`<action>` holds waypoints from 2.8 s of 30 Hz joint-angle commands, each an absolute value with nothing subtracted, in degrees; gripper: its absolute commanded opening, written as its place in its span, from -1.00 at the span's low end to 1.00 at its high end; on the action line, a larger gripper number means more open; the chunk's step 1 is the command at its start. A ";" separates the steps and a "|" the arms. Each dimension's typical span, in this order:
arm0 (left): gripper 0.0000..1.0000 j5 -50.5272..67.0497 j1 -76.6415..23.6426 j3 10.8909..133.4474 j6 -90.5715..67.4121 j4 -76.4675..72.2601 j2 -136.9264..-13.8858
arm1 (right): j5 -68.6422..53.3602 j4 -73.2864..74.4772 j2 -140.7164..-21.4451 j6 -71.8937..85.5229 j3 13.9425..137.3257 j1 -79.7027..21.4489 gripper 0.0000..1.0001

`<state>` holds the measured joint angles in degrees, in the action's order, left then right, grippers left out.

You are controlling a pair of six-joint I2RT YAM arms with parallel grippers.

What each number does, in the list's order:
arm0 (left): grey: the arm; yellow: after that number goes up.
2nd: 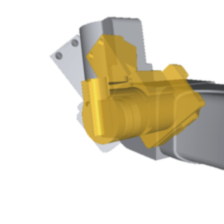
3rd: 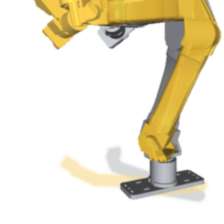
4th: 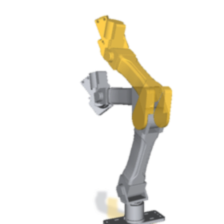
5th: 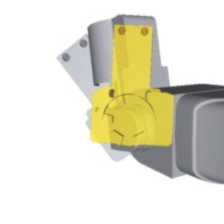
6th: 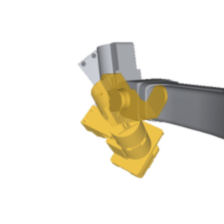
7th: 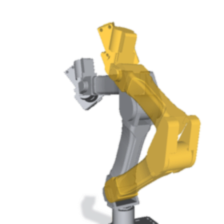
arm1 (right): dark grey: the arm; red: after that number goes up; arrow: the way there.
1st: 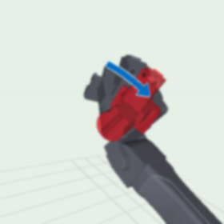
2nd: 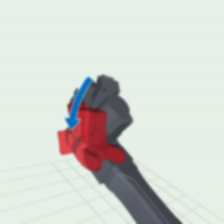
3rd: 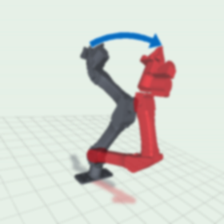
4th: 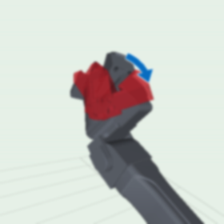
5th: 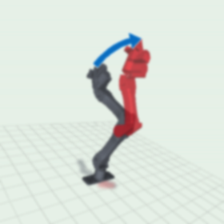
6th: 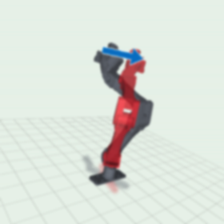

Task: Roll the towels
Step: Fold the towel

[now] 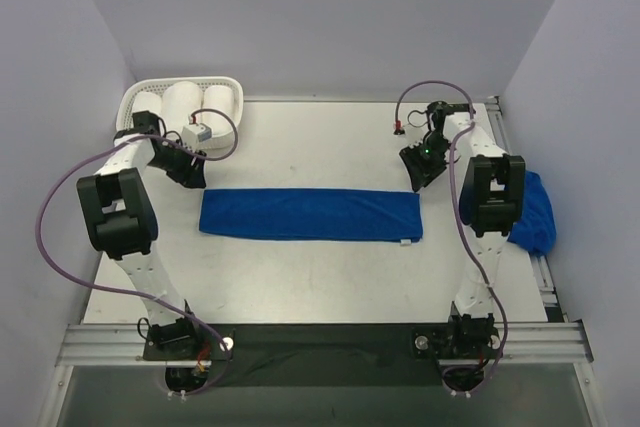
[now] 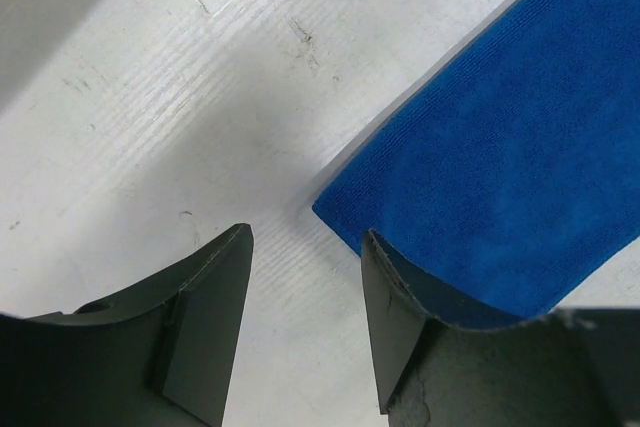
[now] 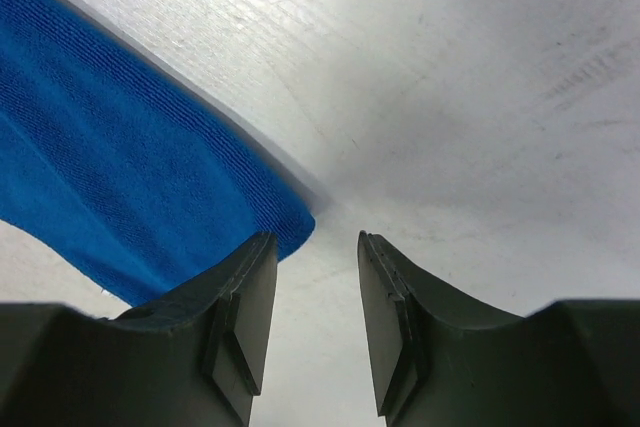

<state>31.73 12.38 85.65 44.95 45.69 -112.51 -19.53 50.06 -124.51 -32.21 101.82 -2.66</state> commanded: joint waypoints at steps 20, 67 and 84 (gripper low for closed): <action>0.19 29.88 9.05 88.95 46.23 43.15 -118.12 | -13.36 52.82 -128.67 -37.35 99.32 -6.33 -0.54; -1.00 38.06 11.25 87.45 46.59 47.20 -103.03 | -12.48 52.82 -113.23 -37.70 102.04 -4.13 -1.00; -1.00 40.52 15.12 65.24 46.93 50.71 -65.59 | -14.68 53.09 -79.82 -37.62 80.17 -3.78 -1.00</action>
